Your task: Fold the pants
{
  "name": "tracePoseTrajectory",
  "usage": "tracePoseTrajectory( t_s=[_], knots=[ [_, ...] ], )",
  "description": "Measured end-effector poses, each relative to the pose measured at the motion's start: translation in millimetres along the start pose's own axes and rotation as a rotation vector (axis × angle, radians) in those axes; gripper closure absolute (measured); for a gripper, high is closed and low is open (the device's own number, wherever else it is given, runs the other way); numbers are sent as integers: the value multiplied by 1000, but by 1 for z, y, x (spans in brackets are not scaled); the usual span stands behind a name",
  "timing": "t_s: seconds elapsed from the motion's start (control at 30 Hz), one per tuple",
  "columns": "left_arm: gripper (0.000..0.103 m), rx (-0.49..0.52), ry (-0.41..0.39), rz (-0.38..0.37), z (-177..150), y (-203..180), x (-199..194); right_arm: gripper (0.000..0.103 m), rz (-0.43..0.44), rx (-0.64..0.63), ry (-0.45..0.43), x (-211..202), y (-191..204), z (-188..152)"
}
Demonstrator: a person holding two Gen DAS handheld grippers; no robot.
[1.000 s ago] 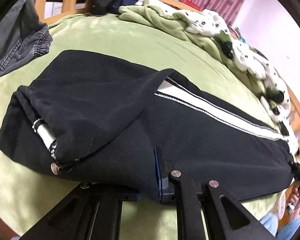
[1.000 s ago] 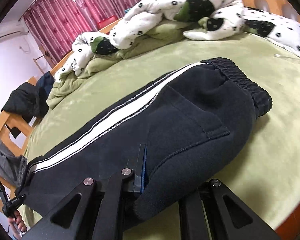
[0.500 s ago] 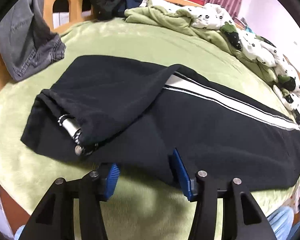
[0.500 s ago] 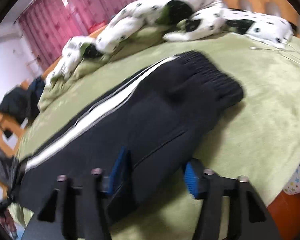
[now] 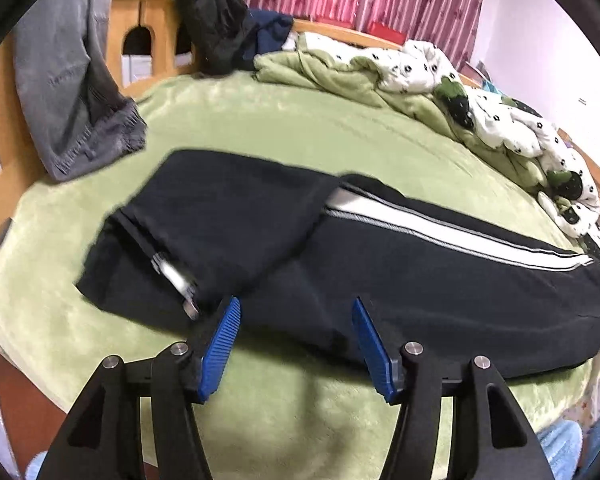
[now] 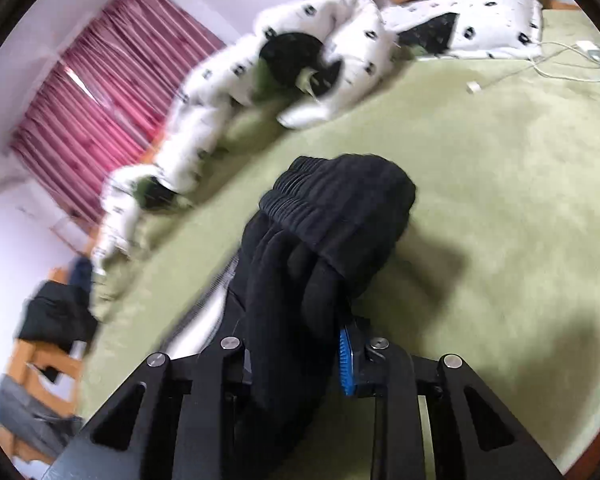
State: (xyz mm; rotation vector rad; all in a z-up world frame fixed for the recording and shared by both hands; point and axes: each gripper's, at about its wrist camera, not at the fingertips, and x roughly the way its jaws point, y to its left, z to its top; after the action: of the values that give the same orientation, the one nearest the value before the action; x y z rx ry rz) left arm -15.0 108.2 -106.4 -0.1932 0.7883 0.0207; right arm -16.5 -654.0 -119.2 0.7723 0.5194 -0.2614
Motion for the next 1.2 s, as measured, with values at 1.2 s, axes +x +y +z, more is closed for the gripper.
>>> tracePoseTrajectory(
  t_s=[1.2],
  knots=[
    [69, -79, -129, 135, 151, 94, 100, 50, -122, -585, 169, 3, 226, -180]
  ],
)
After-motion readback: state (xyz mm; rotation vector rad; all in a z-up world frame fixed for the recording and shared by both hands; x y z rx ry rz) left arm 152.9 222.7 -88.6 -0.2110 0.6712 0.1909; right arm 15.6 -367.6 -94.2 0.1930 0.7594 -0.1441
